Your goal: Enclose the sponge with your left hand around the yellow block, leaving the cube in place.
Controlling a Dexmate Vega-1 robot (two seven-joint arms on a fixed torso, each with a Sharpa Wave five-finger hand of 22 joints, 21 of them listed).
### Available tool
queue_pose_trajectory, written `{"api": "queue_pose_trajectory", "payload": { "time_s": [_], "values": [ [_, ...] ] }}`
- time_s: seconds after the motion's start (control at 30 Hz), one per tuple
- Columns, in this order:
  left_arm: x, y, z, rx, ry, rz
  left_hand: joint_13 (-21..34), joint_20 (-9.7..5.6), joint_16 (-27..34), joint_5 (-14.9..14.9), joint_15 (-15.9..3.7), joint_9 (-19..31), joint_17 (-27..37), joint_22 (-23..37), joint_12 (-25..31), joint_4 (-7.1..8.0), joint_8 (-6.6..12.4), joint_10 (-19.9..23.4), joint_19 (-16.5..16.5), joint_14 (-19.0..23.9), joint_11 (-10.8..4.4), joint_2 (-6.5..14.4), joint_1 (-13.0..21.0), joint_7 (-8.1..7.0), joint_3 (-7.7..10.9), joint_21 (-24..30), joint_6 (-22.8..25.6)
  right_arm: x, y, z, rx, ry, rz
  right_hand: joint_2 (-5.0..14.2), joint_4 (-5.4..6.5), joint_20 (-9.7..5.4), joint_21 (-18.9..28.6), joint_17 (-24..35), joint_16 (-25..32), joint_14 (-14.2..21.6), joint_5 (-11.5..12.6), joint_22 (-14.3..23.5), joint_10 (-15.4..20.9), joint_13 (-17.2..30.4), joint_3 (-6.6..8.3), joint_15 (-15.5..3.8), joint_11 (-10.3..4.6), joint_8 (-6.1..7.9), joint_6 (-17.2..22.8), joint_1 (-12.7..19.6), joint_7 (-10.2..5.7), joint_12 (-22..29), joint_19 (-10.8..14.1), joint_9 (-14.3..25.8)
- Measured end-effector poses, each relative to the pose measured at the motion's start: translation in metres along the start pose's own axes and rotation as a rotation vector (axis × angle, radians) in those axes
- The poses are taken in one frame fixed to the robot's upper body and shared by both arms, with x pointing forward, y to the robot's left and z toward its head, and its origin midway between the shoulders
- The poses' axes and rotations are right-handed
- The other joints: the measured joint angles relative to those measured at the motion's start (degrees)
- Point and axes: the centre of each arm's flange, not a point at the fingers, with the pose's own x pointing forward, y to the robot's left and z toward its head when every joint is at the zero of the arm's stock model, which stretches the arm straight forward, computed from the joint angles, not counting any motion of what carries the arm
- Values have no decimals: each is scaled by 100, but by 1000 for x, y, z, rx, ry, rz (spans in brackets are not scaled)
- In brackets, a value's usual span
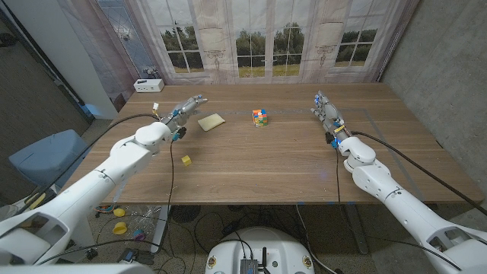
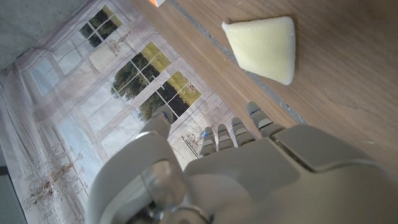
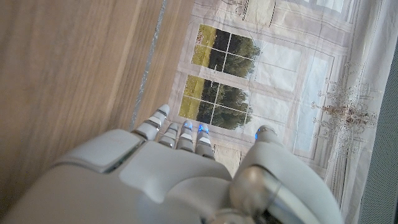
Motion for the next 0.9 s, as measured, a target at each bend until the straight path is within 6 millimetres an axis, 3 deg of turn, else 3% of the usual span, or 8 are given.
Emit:
{"api": "queue_pose_trajectory", "payload": {
  "time_s": [0.1,0.13,0.33,0.4,0.43,0.9],
  "values": [
    [0,5,14,46,-7,-11,0,0,0,0,31,25,0,0,0,-100,0,30,81,31,-15,36,137,10,54,-22,65,-1,0,0,1,-1,-3,0,0,0,0,0,0,0,0,0,0,0,0,0,0,0,0,0,0,0,0,0],
    [0,6,8,85,44,-18,0,18,0,0,9,25,0,0,0,-123,0,45,103,53,-26,52,158,22,76,-22,77,-2,2,-1,3,-1,-1,0,0,0,0,0,0,0,0,0,0,0,0,0,0,0,21,0,-22,0,0,0],
    [0,14,23,195,82,-36,0,20,0,-43,-31,25,1,0,43,-267,0,175,225,154,-30,13,330,-23,92,-22,140,-6,4,-1,4,-7,-4,0,0,31,0,-1,0,33,0,-1,0,0,0,32,0,11,31,0,-32,0,30,0],
    [2,15,36,219,60,-43,0,-4,0,-43,-28,25,1,0,44,-281,0,212,247,157,7,-9,394,-62,92,-22,178,-6,3,0,2,-10,-8,0,0,31,0,-1,0,33,0,0,21,-1,0,32,21,22,31,0,-32,0,31,-1],
    [1,19,27,283,129,-48,-1,11,0,-43,-30,25,1,0,43,-283,0,228,277,198,-8,-33,418,-49,90,-22,211,-6,3,0,1,-12,-10,0,0,31,0,-1,0,33,0,0,31,0,0,32,31,22,31,0,-32,0,30,-1],
    [17,37,60,529,189,-109,22,-83,-30,-42,-103,24,1,-1,43,-383,0,317,388,286,-97,-228,673,-156,37,-84,328,-23,25,16,-42,-60,19,0,-24,61,0,-1,45,94,0,-1,61,-1,24,93,61,22,93,0,-30,0,61,-1]
  ]
}}
